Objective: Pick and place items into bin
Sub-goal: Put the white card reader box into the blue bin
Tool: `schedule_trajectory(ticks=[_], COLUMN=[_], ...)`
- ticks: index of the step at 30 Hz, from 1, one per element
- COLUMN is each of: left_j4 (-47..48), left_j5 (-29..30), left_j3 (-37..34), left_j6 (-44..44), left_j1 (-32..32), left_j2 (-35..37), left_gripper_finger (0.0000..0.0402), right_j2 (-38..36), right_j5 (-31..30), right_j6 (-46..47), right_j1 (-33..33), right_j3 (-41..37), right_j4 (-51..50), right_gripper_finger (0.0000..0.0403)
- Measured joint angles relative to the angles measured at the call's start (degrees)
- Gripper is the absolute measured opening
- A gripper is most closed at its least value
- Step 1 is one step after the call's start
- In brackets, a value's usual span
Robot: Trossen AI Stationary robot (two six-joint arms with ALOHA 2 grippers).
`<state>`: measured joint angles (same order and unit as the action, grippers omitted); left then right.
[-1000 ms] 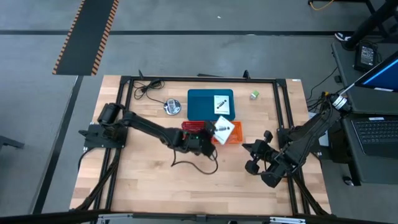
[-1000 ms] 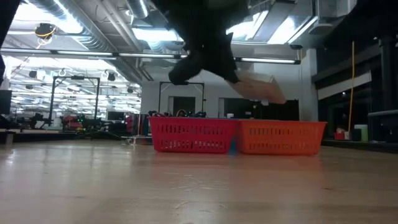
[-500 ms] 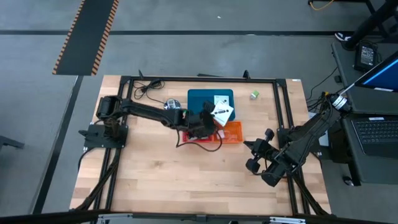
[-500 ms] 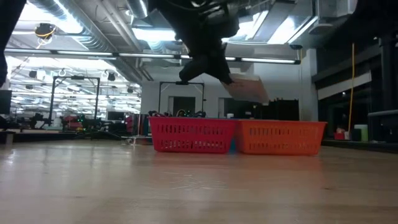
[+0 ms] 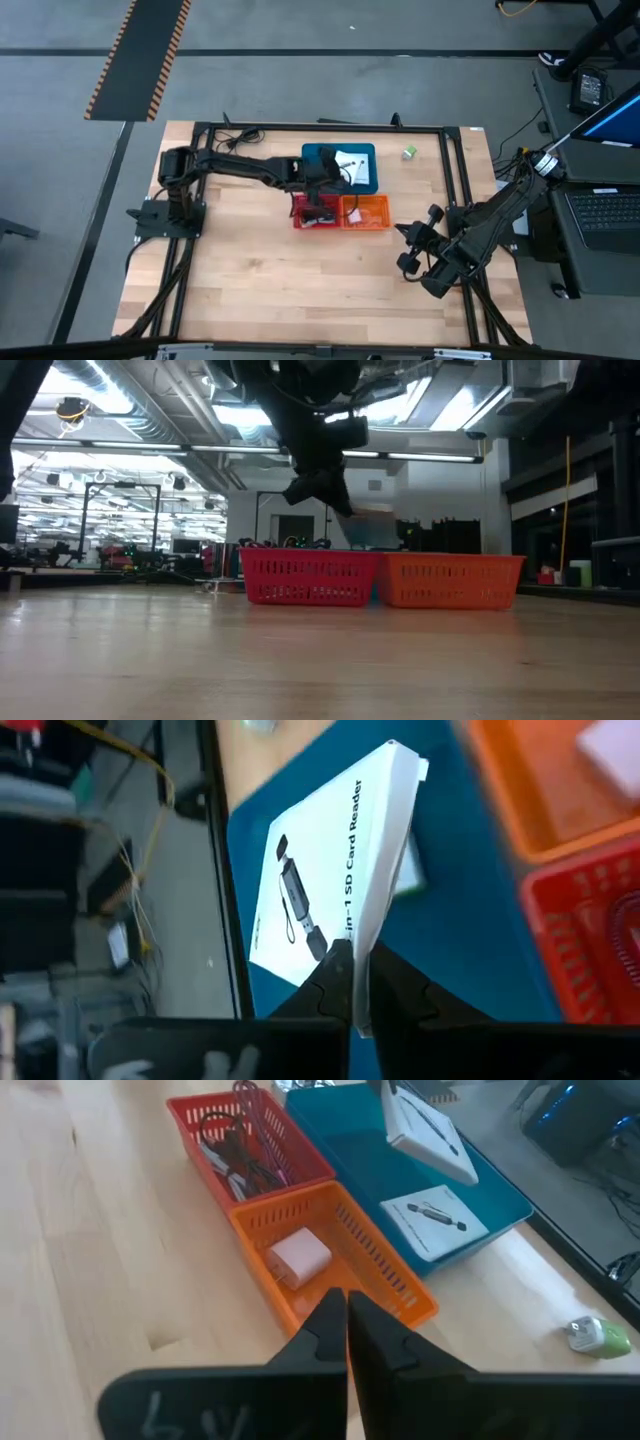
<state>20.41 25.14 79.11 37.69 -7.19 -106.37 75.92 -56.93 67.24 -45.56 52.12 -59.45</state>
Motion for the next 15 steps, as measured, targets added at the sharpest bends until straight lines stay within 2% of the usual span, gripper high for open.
schedule_trajectory(ticks=[9, 15], left_j4=[6.05, 7.29], left_j5=[-2.06, -2.24], left_j3=[0.0, 0.0], left_j6=[-9.05, -10.48], left_j1=[-2.99, -4.35], left_j2=[0.0, 0.0], left_gripper_finger=[0.0008, 0.0013], right_j2=[0.0, 0.0], right_j5=[0.08, 1.76], right_j6=[0.0, 0.05], right_j1=[0.0, 0.02], right_j3=[0.0, 0.0], right_j4=[-1.19, -1.14], right_gripper_finger=[0.0, 0.0])
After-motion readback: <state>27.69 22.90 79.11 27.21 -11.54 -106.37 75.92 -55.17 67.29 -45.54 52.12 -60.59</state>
